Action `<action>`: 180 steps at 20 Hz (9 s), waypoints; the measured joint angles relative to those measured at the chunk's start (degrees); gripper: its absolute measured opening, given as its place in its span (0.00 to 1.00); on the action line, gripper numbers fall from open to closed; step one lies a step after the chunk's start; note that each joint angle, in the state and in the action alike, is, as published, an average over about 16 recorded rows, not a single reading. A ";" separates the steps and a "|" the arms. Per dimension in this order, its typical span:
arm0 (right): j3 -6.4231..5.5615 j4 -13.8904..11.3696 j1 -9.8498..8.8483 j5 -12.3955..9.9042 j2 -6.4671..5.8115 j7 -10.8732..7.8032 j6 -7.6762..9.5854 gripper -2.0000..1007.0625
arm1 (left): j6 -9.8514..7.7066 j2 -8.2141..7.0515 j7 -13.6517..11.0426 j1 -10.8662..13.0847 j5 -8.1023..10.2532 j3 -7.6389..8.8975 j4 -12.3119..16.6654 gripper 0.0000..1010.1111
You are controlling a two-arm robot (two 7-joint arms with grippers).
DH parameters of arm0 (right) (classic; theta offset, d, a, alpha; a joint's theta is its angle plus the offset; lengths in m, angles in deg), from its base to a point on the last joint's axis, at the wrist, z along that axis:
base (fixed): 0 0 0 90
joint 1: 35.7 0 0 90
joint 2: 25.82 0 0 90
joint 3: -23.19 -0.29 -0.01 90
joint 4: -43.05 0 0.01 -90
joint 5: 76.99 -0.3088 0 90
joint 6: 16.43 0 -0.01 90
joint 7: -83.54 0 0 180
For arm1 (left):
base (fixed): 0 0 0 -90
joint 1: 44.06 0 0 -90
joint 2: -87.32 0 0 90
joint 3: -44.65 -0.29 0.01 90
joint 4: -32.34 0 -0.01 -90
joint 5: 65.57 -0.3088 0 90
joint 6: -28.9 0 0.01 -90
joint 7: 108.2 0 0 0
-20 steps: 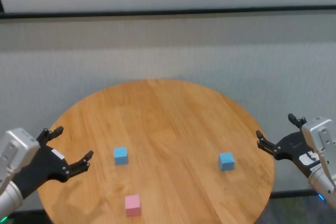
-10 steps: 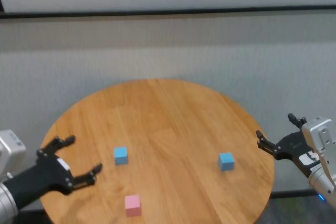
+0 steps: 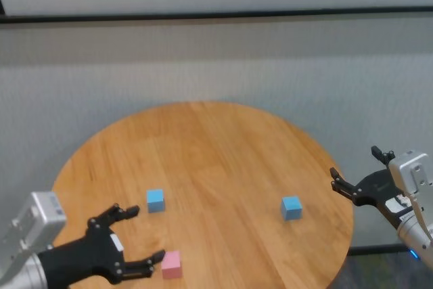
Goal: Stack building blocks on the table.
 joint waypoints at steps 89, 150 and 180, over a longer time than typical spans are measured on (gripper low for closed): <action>0.00 0.00 0.00 0.00 0.00 0.00 0.00 1.00 | 1.09 15.47 -11.87 -14.28 -6.75 -8.24 -29.07 0.79; 0.00 0.00 0.00 0.00 0.00 0.00 0.00 1.00 | -13.13 30.66 6.12 -23.99 -21.12 -6.86 -29.29 0.40; 0.00 0.00 0.00 0.00 0.00 0.00 0.00 1.00 | -8.55 38.90 7.62 -30.24 -25.38 -5.22 -49.48 0.40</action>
